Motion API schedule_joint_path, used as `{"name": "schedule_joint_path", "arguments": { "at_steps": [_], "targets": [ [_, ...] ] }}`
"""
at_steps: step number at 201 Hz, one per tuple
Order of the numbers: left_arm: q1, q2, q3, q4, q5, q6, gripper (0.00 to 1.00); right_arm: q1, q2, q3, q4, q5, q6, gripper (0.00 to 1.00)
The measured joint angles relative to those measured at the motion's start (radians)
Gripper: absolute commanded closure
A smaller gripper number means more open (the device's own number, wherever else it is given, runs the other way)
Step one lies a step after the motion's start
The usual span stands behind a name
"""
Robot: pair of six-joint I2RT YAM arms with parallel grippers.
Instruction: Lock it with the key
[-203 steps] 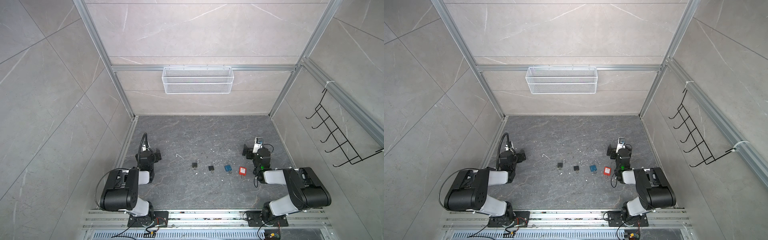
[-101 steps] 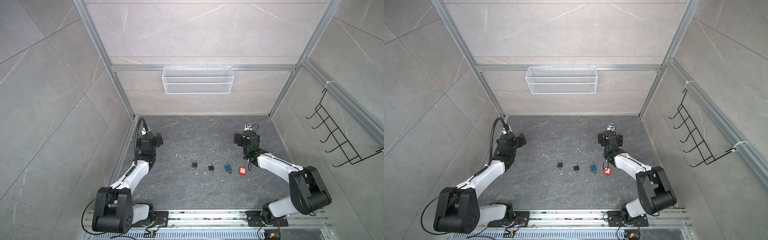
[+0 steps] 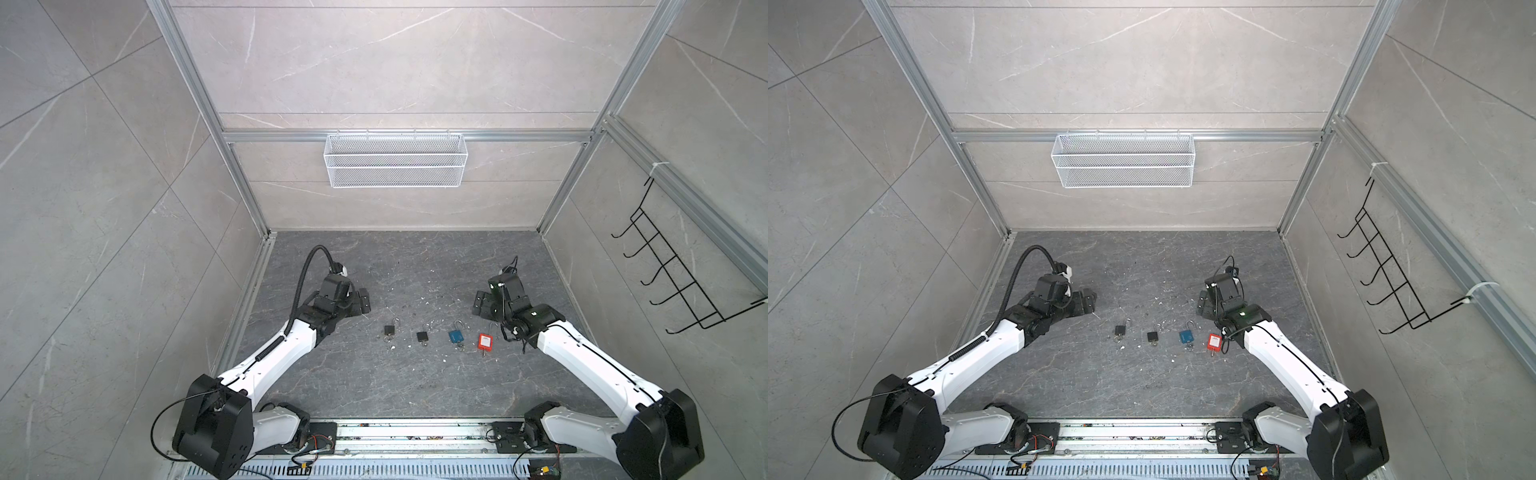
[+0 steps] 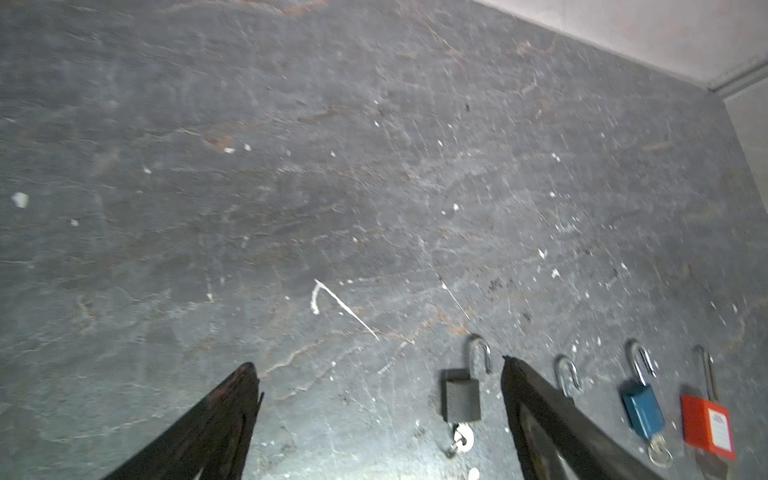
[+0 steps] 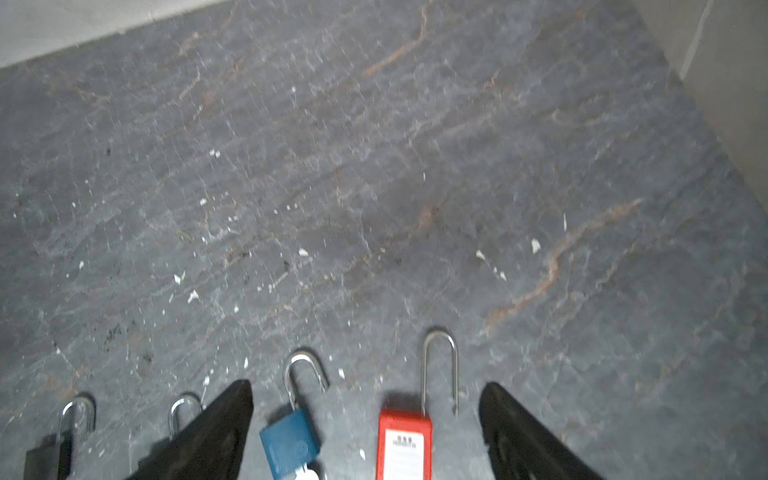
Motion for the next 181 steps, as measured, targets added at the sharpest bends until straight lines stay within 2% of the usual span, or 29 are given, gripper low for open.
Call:
{"name": "schedule_joint_path", "arguments": {
  "at_steps": [14,32,69,101,147,181],
  "targets": [
    [-0.025,0.000,0.000,-0.006,0.029,-0.011,0.08,0.000,-0.043,-0.037,-0.054,-0.024,0.036,0.18],
    [-0.047,0.004,0.000,-0.002,0.053,-0.019,0.08,0.000,-0.067,-0.082,-0.084,-0.056,0.078,0.27],
    [-0.079,0.025,0.000,0.019,0.088,-0.023,0.09,0.000,-0.006,-0.146,-0.089,-0.106,0.131,0.43],
    [-0.092,0.047,0.005,0.021,0.109,-0.023,0.09,0.000,0.043,-0.163,-0.063,-0.117,0.151,0.43],
    [-0.100,0.055,0.006,0.027,0.127,-0.023,0.09,0.000,0.126,-0.165,-0.011,-0.117,0.155,0.37],
    [-0.104,0.068,0.011,0.031,0.132,-0.023,0.11,0.000,0.186,-0.167,0.025,-0.117,0.151,0.37]
  ]
}}
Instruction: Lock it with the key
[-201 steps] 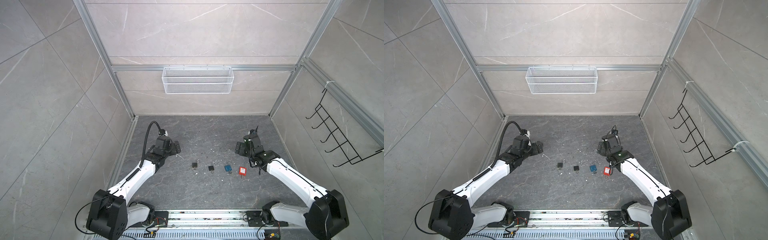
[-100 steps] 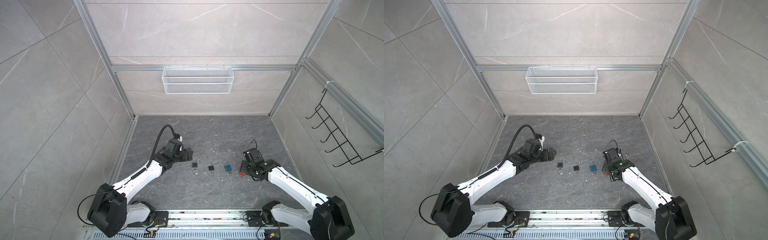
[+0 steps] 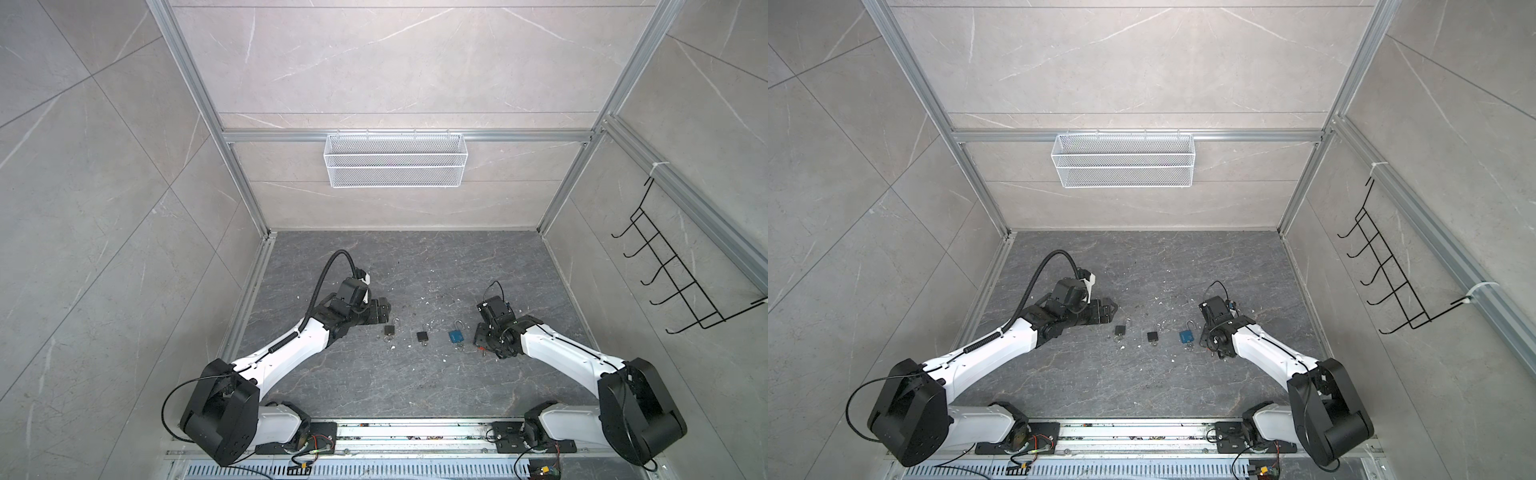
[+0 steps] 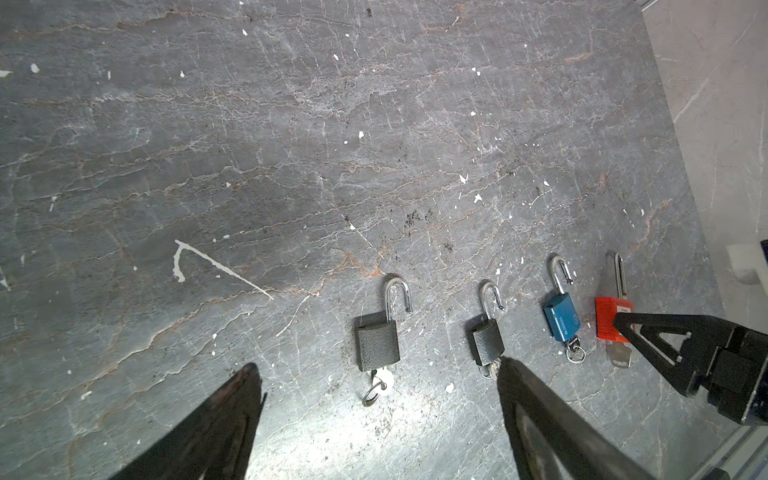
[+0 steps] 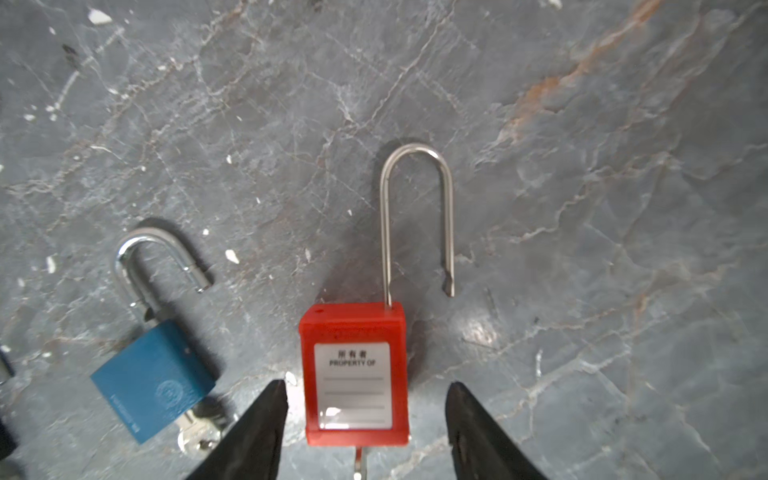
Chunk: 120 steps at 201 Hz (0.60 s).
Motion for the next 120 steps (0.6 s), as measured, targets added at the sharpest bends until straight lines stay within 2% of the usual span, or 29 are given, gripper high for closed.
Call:
{"name": "schedule_joint_path", "arguments": {
  "at_steps": [120],
  "targets": [
    [-0.029,0.050,0.001,0.019,0.013,-0.023,0.15,0.000,0.095,0.012,0.025,0.000,-0.004,0.41]
  ]
}}
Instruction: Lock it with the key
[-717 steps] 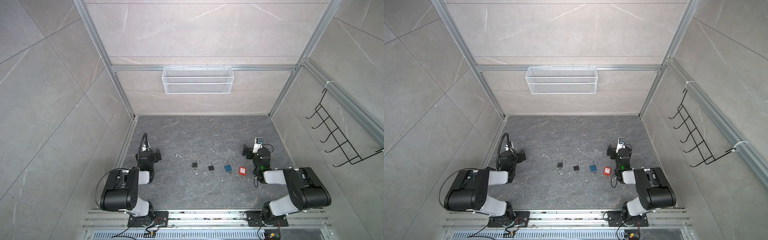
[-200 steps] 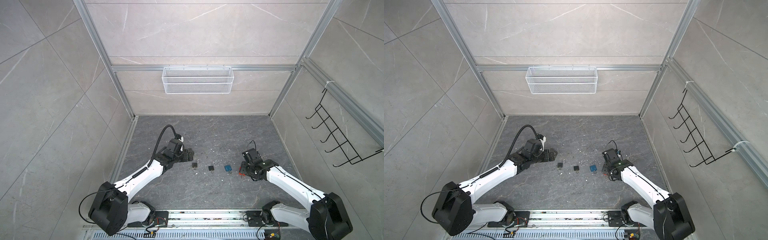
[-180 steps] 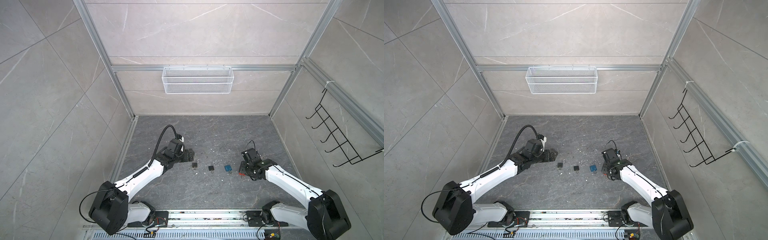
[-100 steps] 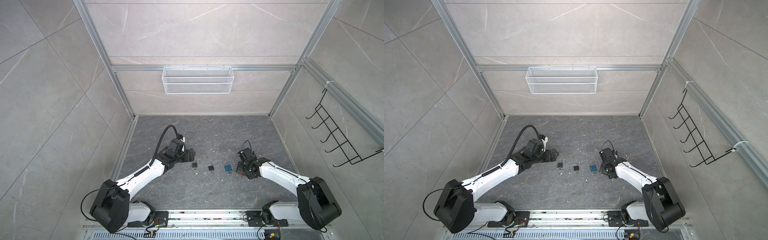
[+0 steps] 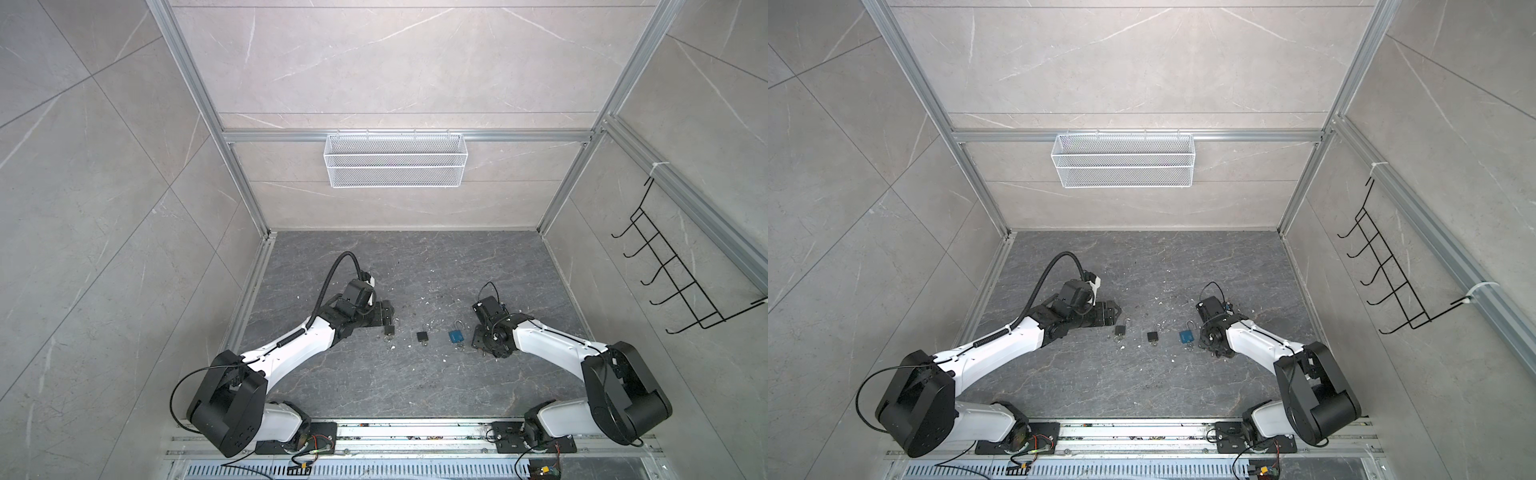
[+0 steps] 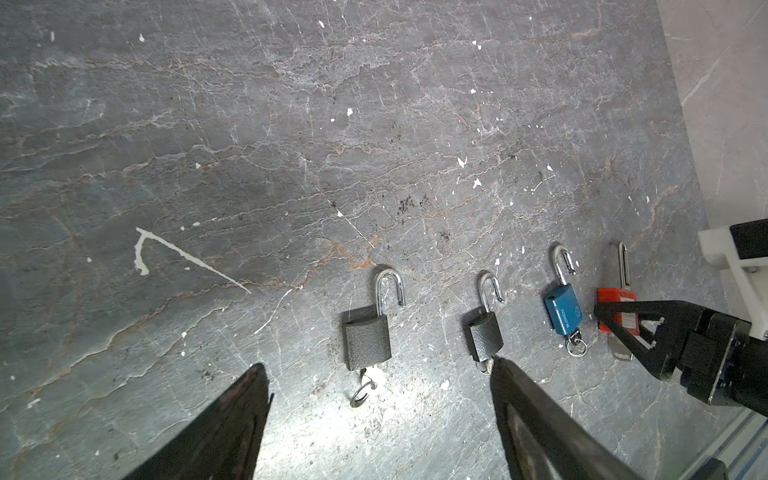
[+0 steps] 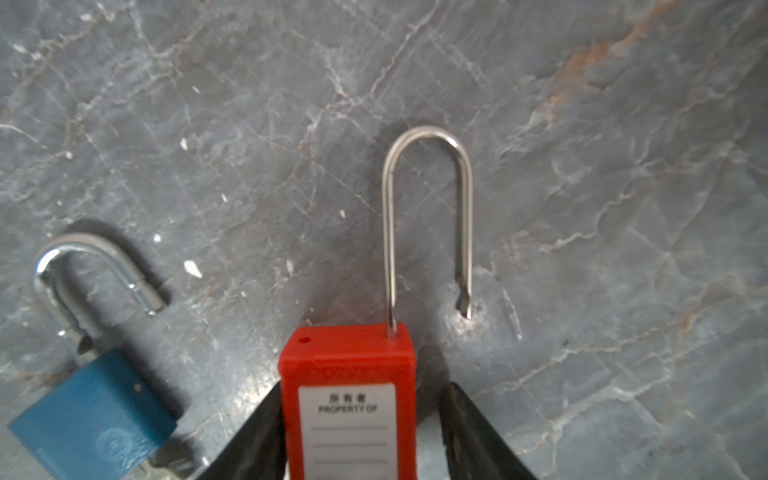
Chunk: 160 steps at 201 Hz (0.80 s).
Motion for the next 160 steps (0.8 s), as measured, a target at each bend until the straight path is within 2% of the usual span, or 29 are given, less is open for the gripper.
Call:
{"name": "schedule_joint_path", "arguments": {
  "at_steps": [34,87,127,160],
  "targets": [
    [-0.002,0.000,0.000,0.000,0.008,0.000,0.16,0.000,0.008,0.007,-0.004,0.000,0.000,0.43],
    [-0.003,0.005,0.000,0.002,0.008,-0.004,0.17,0.000,0.010,0.009,-0.001,-0.002,-0.004,0.55],
    [-0.006,0.014,0.000,0.008,0.008,-0.013,0.17,0.000,0.011,0.021,-0.017,-0.010,-0.015,0.68],
    [-0.011,0.014,0.000,0.017,0.010,-0.023,0.17,0.003,0.007,0.042,-0.035,-0.029,-0.058,0.84]
  ]
}}
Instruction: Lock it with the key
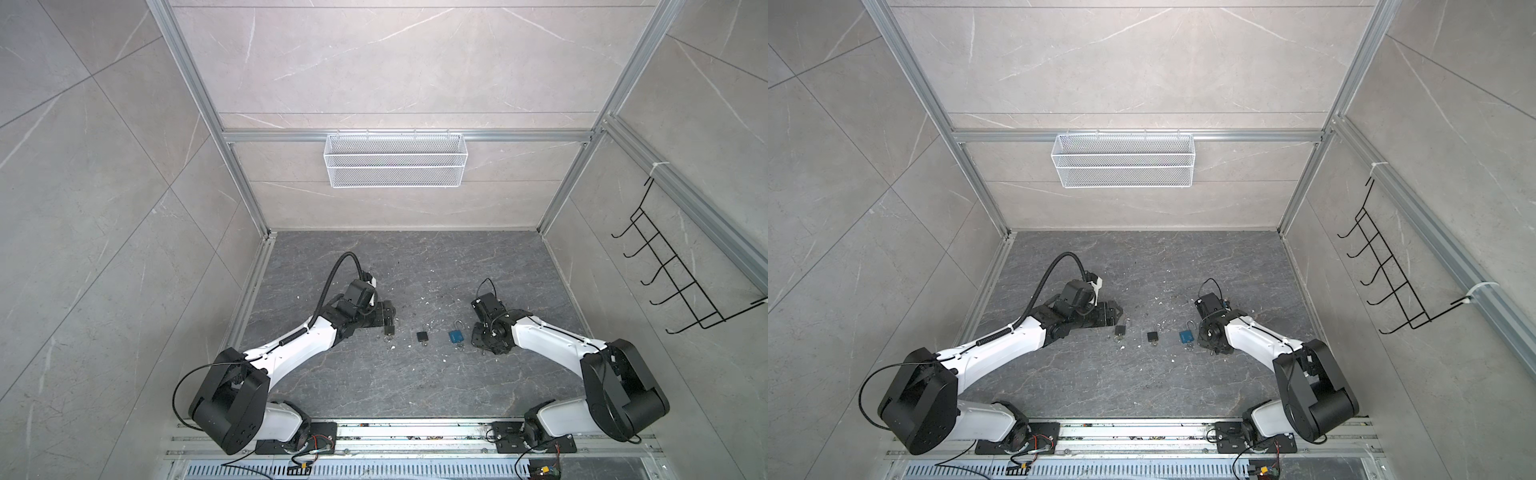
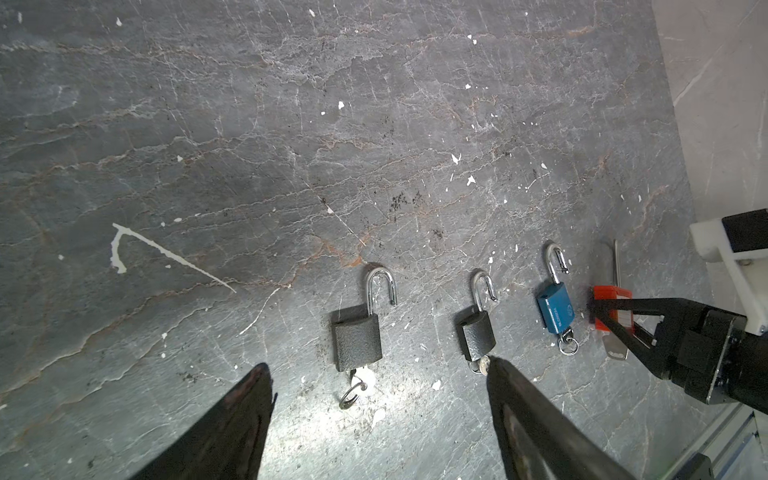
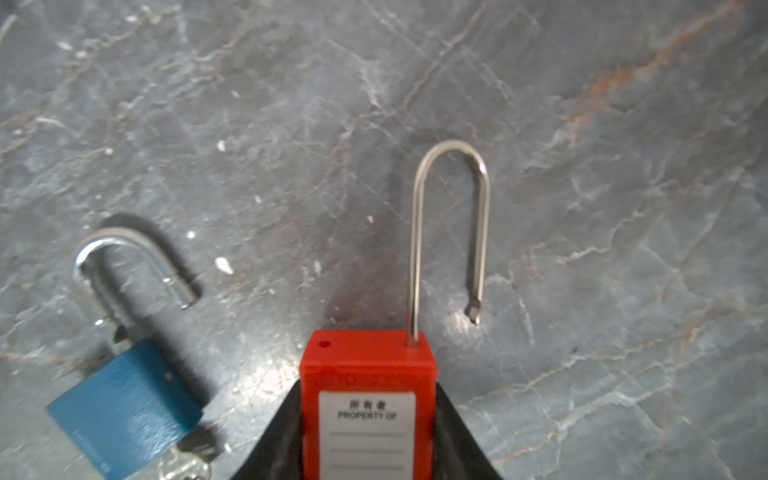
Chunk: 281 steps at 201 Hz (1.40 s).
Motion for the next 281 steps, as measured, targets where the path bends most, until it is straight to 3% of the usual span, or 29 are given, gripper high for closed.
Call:
{"name": "schedule_joint_path", "arguments": {
  "at_steps": [17,71,117,143,194,234,281],
  "targets": [
    [-0.003,0.002,0.000,0.009,0.005,-0.004,0.17,0.004,-0.027,0.001,-0.005,-0.013,-0.040,1.00],
    [-0.004,0.021,0.002,0.036,0.054,-0.023,0.17,0.006,-0.144,0.073,-0.024,-0.106,-0.196,1.00],
    [-0.006,0.021,0.018,0.134,0.158,-0.080,0.12,0.019,-0.229,0.113,0.042,-0.459,-0.287,1.00],
    [-0.006,0.006,-0.053,0.352,0.263,-0.106,0.09,0.032,-0.229,0.169,0.052,-0.649,-0.313,1.00],
    [-0.006,-0.006,-0.143,0.613,0.428,-0.112,0.06,0.055,-0.270,0.201,0.055,-0.882,-0.330,1.00],
    [-0.006,0.008,-0.143,0.755,0.541,-0.117,0.06,0.071,-0.280,0.201,0.066,-0.961,-0.324,1.00],
    [-0.006,0.089,-0.143,0.949,0.638,-0.208,0.09,0.082,-0.280,0.200,0.074,-0.993,-0.320,1.00]
  ]
}}
